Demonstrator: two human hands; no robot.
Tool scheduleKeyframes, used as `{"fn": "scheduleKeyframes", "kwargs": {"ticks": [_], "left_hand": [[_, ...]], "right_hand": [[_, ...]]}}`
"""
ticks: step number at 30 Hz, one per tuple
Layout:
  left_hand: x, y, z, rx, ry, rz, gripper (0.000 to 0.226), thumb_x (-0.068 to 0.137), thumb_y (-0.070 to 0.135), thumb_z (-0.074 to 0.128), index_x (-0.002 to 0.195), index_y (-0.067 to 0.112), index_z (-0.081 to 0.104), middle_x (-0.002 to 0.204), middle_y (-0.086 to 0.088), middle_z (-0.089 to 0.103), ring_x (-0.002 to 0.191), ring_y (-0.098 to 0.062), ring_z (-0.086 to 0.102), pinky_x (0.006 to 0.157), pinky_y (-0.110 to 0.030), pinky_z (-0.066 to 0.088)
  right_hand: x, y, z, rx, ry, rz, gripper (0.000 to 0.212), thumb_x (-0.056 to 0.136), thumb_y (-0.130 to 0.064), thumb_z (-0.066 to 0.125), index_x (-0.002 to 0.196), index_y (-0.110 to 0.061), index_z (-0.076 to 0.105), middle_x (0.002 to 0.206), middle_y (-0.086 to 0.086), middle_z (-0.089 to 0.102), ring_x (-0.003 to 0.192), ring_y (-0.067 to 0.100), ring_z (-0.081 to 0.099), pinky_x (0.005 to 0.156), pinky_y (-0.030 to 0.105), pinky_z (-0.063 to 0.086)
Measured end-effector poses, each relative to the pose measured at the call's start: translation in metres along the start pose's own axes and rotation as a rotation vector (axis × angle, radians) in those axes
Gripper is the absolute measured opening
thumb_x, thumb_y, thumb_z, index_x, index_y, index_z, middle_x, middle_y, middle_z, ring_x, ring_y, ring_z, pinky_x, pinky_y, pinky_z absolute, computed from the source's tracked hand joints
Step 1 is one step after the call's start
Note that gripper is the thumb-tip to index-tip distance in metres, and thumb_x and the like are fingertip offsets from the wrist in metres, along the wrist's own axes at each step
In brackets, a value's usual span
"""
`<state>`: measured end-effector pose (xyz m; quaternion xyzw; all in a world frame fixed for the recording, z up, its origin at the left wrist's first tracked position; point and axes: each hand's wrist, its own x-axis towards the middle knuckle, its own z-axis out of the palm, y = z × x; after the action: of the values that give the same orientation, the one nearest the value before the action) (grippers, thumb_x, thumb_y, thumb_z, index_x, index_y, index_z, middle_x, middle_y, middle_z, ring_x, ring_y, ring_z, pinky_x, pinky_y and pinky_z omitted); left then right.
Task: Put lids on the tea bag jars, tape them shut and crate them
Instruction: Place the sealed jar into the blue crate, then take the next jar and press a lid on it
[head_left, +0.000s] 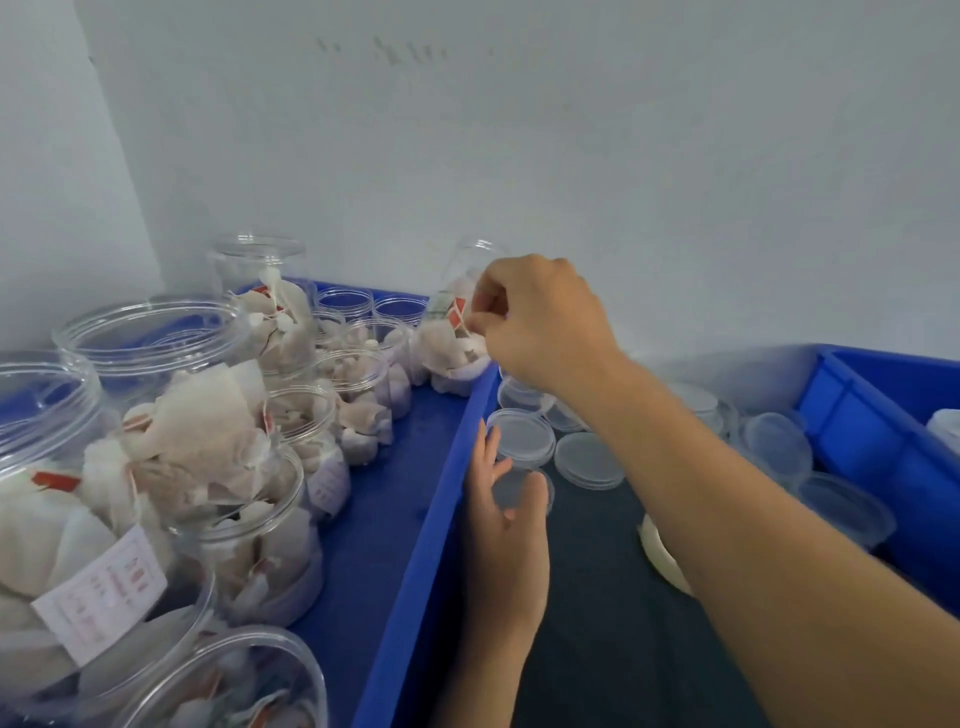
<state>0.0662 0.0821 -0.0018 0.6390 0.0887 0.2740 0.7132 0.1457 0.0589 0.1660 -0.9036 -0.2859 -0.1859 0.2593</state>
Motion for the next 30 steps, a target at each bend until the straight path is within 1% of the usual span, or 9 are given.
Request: {"fn": "scheduleKeyframes", "kwargs": {"ticks": [3, 7, 9, 13, 16, 18, 21, 24, 30], "left_hand": [[-0.009, 0.005, -0.002, 0.062, 0.027, 0.058, 0.072, 0.101, 0.019, 0.067, 0.145, 0.061, 0.028, 0.155, 0.026, 0.043, 0.135, 0.014, 0.047, 0.086, -0.007, 0.048], [-0.017, 0.0, 0.008, 0.042, -0.041, 0.171, 0.095, 0.09, 0.026, 0.084, 0.152, 0.059, 0.021, 0.152, 0.03, 0.041, 0.139, 0.003, 0.047, 0.105, -0.037, 0.053], [-0.019, -0.001, 0.008, 0.111, -0.095, 0.191, 0.106, 0.082, 0.033, 0.09, 0.154, 0.059, 0.017, 0.154, 0.03, 0.035, 0.14, 0.005, 0.044, 0.105, -0.034, 0.051], [-0.025, -0.005, 0.013, 0.161, -0.192, 0.209, 0.118, 0.071, 0.009, 0.098, 0.152, 0.059, 0.028, 0.14, 0.029, 0.055, 0.126, 0.012, 0.057, 0.089, -0.01, 0.053], [-0.028, -0.005, 0.015, 0.176, -0.145, 0.218, 0.099, 0.069, 0.015, 0.094, 0.145, 0.053, 0.043, 0.124, 0.031, 0.067, 0.107, 0.008, 0.069, 0.077, -0.012, 0.057], [-0.028, -0.003, 0.014, 0.179, -0.065, 0.229, 0.092, 0.068, 0.022, 0.093, 0.142, 0.048, 0.046, 0.125, 0.019, 0.069, 0.107, 0.003, 0.071, 0.079, -0.02, 0.061], [-0.028, -0.004, 0.012, 0.16, 0.011, 0.261, 0.091, 0.071, 0.016, 0.096, 0.135, 0.055, 0.045, 0.125, 0.034, 0.064, 0.108, 0.009, 0.067, 0.08, -0.011, 0.054], [-0.027, -0.005, 0.014, 0.165, 0.018, 0.273, 0.095, 0.071, 0.008, 0.095, 0.131, 0.059, 0.042, 0.123, 0.044, 0.058, 0.111, 0.011, 0.063, 0.08, -0.004, 0.049], [-0.026, -0.009, 0.014, 0.21, -0.004, 0.311, 0.099, 0.071, 0.003, 0.093, 0.133, 0.06, 0.04, 0.129, 0.033, 0.06, 0.117, 0.004, 0.064, 0.085, -0.006, 0.05]], "right_hand": [[-0.031, 0.021, -0.034, -0.073, 0.065, 0.018, 0.005, 0.089, -0.031, 0.074, 0.093, -0.029, 0.073, 0.096, -0.007, 0.073, 0.092, 0.024, 0.067, 0.08, 0.039, 0.054], [-0.08, 0.048, -0.057, -0.296, -0.082, 0.061, 0.007, 0.087, -0.035, 0.074, 0.094, -0.035, 0.071, 0.096, -0.009, 0.067, 0.088, 0.022, 0.064, 0.064, 0.032, 0.039], [-0.102, 0.055, -0.054, -0.324, -0.195, 0.074, 0.007, 0.087, -0.037, 0.074, 0.093, -0.037, 0.07, 0.095, -0.011, 0.066, 0.087, 0.018, 0.063, 0.062, 0.029, 0.039], [-0.136, 0.065, -0.04, -0.177, -0.318, 0.099, 0.009, 0.087, -0.039, 0.075, 0.093, -0.036, 0.069, 0.09, -0.014, 0.068, 0.09, 0.012, 0.064, 0.081, 0.04, 0.055], [-0.149, 0.075, -0.031, -0.053, -0.289, 0.056, 0.01, 0.089, -0.047, 0.068, 0.097, -0.041, 0.07, 0.093, -0.022, 0.066, 0.094, 0.003, 0.061, 0.085, 0.038, 0.055], [-0.151, 0.081, -0.026, 0.194, -0.225, 0.03, 0.012, 0.091, -0.05, 0.066, 0.102, -0.048, 0.07, 0.105, -0.028, 0.067, 0.107, -0.004, 0.062, 0.092, 0.027, 0.054], [-0.141, 0.108, -0.013, 0.529, 0.016, 0.117, 0.018, 0.102, -0.031, 0.065, 0.115, -0.042, 0.072, 0.117, -0.025, 0.069, 0.118, -0.004, 0.062, 0.098, 0.018, 0.05], [-0.126, 0.144, 0.011, 0.342, 0.035, 0.302, 0.024, 0.105, -0.021, 0.062, 0.125, -0.031, 0.068, 0.122, -0.017, 0.066, 0.113, -0.001, 0.061, 0.1, 0.03, 0.052], [-0.1, 0.167, 0.063, -0.013, -0.333, 0.39, 0.075, 0.09, -0.053, 0.069, 0.156, -0.028, 0.042, 0.157, 0.001, 0.046, 0.144, 0.026, 0.042, 0.112, 0.046, 0.044]]}}
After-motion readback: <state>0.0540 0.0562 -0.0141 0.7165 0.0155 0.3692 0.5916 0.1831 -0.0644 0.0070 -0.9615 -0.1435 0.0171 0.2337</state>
